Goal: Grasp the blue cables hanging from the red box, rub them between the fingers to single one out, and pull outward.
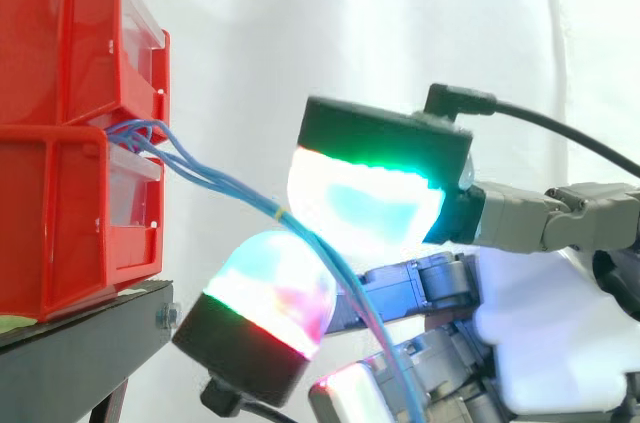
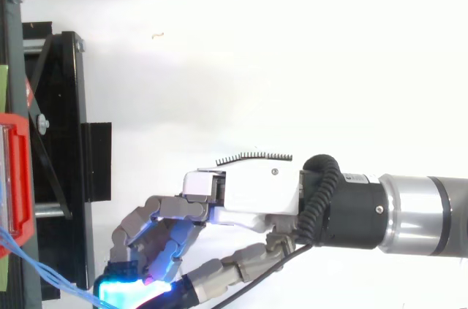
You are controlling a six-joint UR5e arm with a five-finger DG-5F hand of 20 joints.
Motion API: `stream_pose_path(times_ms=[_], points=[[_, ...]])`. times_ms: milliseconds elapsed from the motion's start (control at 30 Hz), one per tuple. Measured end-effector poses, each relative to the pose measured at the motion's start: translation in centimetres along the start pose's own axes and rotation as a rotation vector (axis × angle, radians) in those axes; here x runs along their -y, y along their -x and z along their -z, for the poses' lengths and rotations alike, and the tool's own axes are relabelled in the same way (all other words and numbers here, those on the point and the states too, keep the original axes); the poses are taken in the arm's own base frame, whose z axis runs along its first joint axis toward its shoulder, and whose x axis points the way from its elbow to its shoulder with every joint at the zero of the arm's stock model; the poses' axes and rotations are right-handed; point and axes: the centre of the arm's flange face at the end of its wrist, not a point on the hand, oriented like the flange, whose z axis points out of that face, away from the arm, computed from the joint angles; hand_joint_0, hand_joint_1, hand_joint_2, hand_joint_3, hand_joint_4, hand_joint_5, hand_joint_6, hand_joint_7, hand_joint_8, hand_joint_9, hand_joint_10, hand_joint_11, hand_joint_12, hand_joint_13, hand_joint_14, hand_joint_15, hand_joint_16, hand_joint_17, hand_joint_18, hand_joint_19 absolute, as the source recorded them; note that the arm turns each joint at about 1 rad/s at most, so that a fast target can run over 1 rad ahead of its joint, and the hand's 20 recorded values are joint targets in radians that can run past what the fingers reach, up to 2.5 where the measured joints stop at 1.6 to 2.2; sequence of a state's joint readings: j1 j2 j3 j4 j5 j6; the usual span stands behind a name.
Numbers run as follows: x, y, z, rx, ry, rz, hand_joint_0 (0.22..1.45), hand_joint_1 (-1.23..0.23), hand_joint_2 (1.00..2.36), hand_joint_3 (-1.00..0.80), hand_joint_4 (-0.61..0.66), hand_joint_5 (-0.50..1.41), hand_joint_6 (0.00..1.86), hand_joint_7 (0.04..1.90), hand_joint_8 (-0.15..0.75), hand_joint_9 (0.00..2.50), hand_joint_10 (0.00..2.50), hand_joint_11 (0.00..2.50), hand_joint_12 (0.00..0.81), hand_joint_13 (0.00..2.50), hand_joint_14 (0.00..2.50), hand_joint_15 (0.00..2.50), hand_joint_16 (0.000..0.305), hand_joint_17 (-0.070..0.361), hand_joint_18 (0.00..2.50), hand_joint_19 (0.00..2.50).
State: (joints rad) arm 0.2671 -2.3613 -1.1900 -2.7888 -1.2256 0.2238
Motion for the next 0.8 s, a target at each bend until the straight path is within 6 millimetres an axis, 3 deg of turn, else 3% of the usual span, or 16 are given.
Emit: stream_pose_path(times_ms=[133, 467, 800], points=[[-0.05, -0.12, 0.22, 0.004, -0.030, -0.028, 0.48, -0.72, 1.00, -0.50, 0.16, -0.11, 0.92, 0.95, 0.413, 1.08, 0.01, 0.55, 0.438, 0.69, 0.01, 0.39, 0.057, 0.127, 0.27, 0.48], [-0.58, -0.38, 0.22, 0.008, -0.051, -0.046, 0.50, -0.84, 1.00, -0.50, 0.17, -0.11, 0.92, 0.96, 0.401, 1.08, 0.01, 0.61, 0.434, 0.71, 0.01, 0.40, 0.055, 0.123, 0.20, 0.40], [-0.64, -0.44, 0.27, 0.008, -0.059, -0.058, 0.57, -0.81, 1.00, -0.44, 0.14, -0.10, 0.92, 0.95, 0.378, 1.11, 0.02, 0.63, 0.406, 0.74, 0.01, 0.42, 0.050, 0.113, 0.30, 0.40]])
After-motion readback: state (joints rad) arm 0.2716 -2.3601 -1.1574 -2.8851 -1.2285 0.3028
